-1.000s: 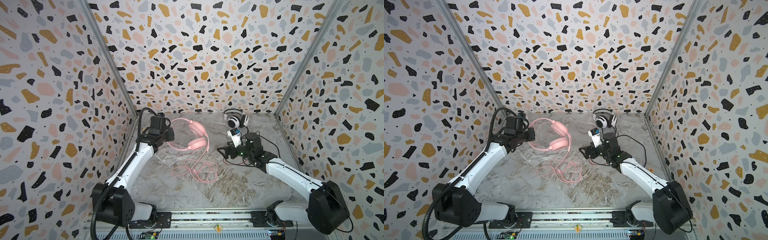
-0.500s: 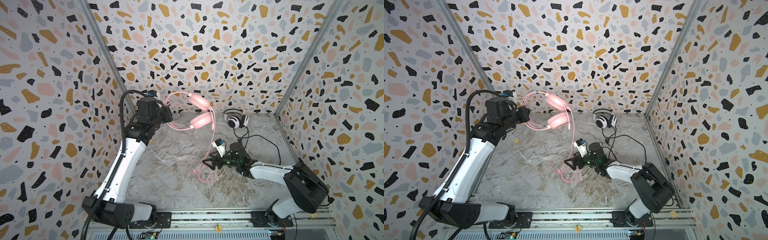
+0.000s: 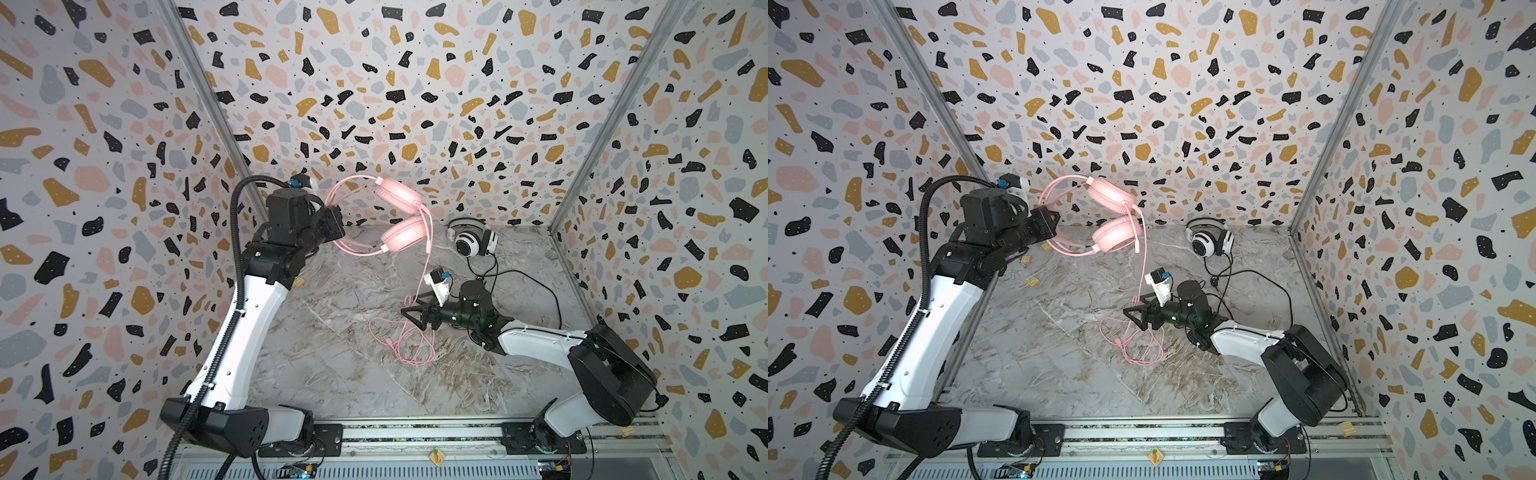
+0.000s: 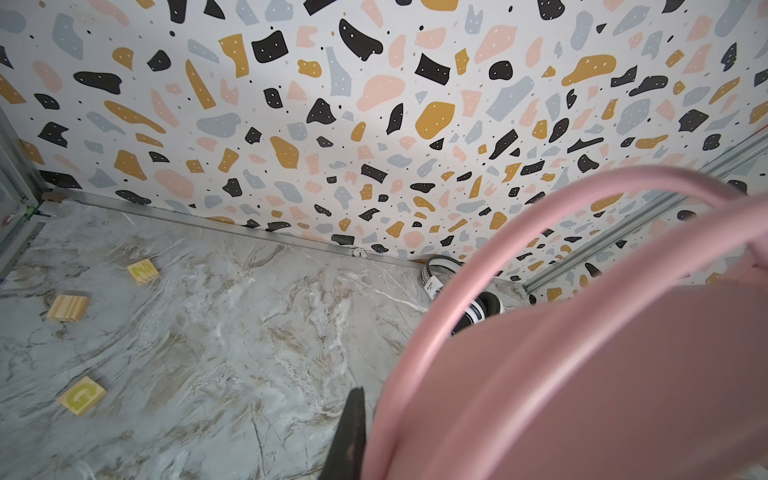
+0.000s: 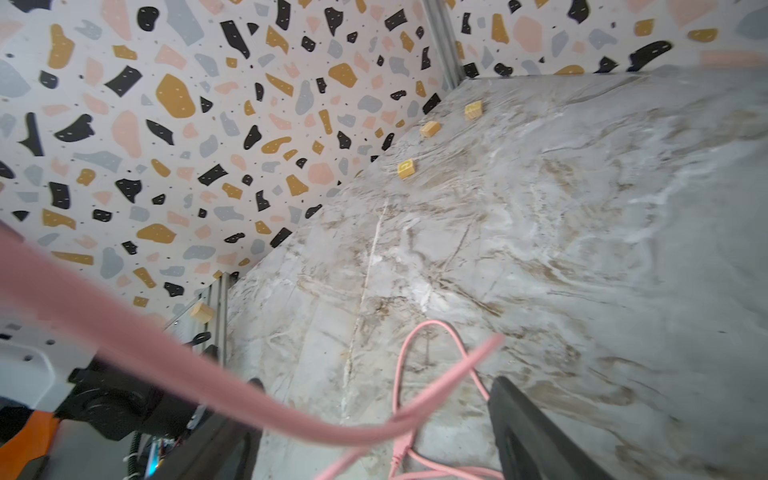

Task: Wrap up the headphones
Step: 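Raise the headphones with the left gripper while the right gripper grasps the pink cable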

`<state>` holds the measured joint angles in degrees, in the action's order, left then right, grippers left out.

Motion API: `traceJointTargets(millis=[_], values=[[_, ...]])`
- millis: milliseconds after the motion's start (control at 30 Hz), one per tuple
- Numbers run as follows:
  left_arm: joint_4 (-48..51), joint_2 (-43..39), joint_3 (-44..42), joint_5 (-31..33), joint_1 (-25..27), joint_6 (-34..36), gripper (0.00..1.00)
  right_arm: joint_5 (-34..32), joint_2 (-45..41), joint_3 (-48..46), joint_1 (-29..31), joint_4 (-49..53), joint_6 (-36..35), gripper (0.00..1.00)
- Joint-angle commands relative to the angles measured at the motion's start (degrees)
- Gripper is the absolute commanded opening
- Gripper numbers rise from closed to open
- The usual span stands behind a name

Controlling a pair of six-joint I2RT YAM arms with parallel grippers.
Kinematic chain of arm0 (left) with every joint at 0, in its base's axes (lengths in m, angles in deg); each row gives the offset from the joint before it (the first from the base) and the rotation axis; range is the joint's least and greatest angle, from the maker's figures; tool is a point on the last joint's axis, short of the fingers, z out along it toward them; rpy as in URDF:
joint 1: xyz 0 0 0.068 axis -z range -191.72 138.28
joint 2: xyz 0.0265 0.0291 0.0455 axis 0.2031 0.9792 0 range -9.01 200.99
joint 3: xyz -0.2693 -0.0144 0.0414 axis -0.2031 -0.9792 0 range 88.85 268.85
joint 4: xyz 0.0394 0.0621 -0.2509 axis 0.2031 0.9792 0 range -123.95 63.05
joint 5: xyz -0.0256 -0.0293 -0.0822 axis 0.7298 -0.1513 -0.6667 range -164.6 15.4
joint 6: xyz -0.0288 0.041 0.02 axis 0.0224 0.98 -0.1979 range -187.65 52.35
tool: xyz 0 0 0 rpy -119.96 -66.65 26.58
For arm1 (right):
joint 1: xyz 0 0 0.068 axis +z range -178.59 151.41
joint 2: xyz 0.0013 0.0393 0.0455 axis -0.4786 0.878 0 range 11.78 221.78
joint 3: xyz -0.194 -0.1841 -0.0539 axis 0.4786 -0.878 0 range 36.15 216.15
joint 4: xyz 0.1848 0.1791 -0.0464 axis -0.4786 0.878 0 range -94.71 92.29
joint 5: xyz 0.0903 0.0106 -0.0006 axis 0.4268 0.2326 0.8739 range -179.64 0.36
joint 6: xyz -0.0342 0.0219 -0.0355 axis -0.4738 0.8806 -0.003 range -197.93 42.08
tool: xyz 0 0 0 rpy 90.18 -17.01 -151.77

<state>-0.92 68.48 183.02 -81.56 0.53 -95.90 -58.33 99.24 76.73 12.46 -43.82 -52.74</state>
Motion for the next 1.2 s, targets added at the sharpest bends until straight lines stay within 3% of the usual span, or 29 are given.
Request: traceJointTargets(millis=[0,167,267,400,500,567,833,1167], values=[[-4.0,0.0,4.3,-1.9,-0.3,-2.2,0.0,1.8,-2.3,-2.4,1.5,-3.5,3.0,0.84],[-6.4,-0.9,2.7,-1.9,-0.4,-4.0,0.0,0.9,1.3,-3.2,2.1,-5.4,5.4,0.75],[-6.6,-1.0,2.8,-2.4,-0.4,-4.4,0.0,0.2,3.9,-3.0,2.4,-8.1,7.3,0.63],[-7.1,-0.9,2.4,-2.5,-1.0,-4.7,0.0,0.2,5.4,-2.2,2.4,-9.1,8.7,0.38],[-8.3,-0.8,1.5,-2.9,-2.7,-5.9,0.0,-0.3,4.7,-3.1,2.4,-8.2,8.1,0.12],[-10.3,-0.7,0.2,-3.7,-4.6,-7.7,0.0,-0.9,3.4,-4.6,2.2,-6.8,7.1,0.04],[-16.4,4.3,0.8,-4.6,-13.0,-16.0,0.0,-8.0,-5.0,-11.3,-0.1,5.3,1.1,0.02],[-20.0,6.1,1.6,-1.2,-14.4,-19.8,0.0,-15.0,-12.2,-6.7,-1.2,24.1,-7.8,0.02]])
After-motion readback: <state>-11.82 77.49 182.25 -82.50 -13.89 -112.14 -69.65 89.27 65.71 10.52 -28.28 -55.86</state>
